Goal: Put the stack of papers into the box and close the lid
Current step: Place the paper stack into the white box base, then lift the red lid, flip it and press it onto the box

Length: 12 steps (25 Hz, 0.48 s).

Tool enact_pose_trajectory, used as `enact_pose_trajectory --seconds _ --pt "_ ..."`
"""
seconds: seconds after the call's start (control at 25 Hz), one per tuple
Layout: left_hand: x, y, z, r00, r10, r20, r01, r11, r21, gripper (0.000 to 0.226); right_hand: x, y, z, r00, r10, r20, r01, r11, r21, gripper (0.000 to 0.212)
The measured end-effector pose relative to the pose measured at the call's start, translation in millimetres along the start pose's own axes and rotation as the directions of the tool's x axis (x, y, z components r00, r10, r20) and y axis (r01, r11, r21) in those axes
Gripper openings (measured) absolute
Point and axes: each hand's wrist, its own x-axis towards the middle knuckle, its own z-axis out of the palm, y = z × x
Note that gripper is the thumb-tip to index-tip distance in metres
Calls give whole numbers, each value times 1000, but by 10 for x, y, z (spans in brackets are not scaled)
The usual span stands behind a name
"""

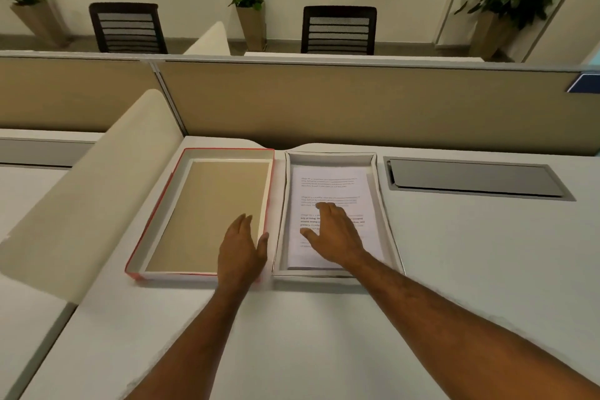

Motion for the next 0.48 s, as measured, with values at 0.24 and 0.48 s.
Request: enact_pose_trajectory --seconds 0.24,0.48 --pt "-254 -740 -227 985 -172 -10 172 978 115 72 -302 -769 666 942 -279 189 293 955 -50 73" --pt "-357 -1013 -293 978 -208 -25 208 978 -4 71 -281 -1002 1053 879 -328 347 403 899 -172 49"
